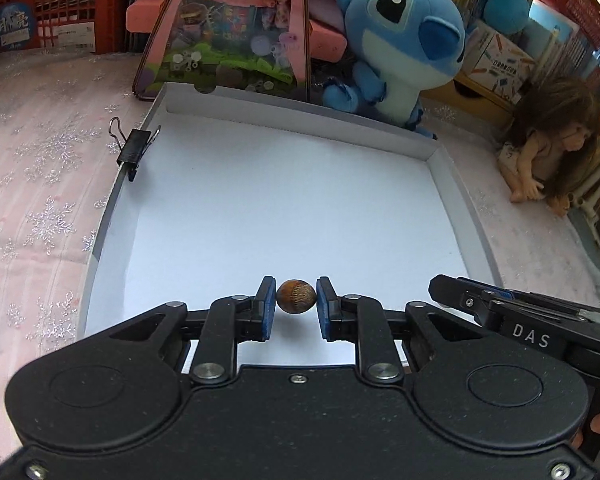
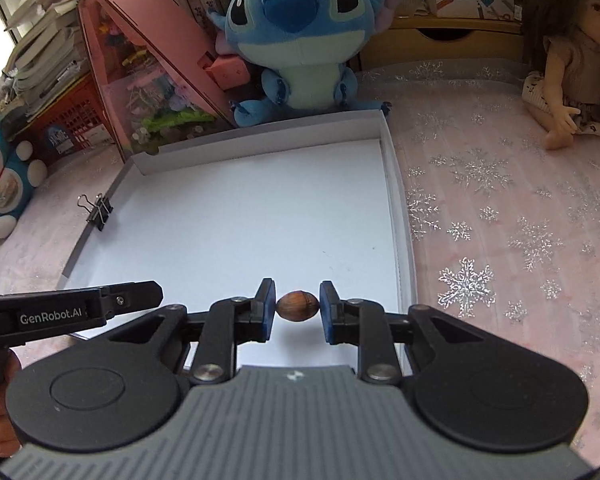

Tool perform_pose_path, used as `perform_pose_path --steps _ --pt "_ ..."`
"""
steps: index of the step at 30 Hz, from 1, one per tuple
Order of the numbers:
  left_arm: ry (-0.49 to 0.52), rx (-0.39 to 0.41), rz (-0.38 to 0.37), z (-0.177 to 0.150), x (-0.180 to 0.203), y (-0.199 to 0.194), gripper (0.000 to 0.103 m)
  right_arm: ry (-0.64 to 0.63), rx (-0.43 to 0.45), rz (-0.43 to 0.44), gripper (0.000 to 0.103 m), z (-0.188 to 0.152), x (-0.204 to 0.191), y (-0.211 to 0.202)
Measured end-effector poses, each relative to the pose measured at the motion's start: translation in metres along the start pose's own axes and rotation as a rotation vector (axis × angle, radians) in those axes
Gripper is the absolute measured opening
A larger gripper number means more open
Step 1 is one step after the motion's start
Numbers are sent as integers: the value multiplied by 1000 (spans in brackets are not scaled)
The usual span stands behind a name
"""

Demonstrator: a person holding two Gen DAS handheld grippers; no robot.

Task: Organize rigid objects
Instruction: 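Carry the brown nut into the white tray and open the left tool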

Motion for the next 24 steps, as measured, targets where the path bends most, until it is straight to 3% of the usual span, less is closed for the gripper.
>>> perform_pose_path --steps 13,16,18,20,24 --pt "42 28 22 -5 4 9 20 -32 -7 -12 28 -5 2 10" --pt "45 30 14 -5 5 6 22 -25 6 -2 36 -4 1 8" --pt "61 45 8 -6 7 1 28 -28 24 6 52 -3 0 3" --pt "82 73 15 -6 8 -7 39 -38 49 21 56 -2 -3 -4" --pt "117 135 22 -11 9 -27 48 -89 105 31 65 -4 -11 -22"
Point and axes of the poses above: each gripper's, at about its wrist camera, not at the fingertips, and y roughly the way its jaws point, x to its right, z to its top, the point moved 8 cm from there along y, roughly the way its jaws point, and after that the axes turned 10 degrees about z, right-handed, at the moved point
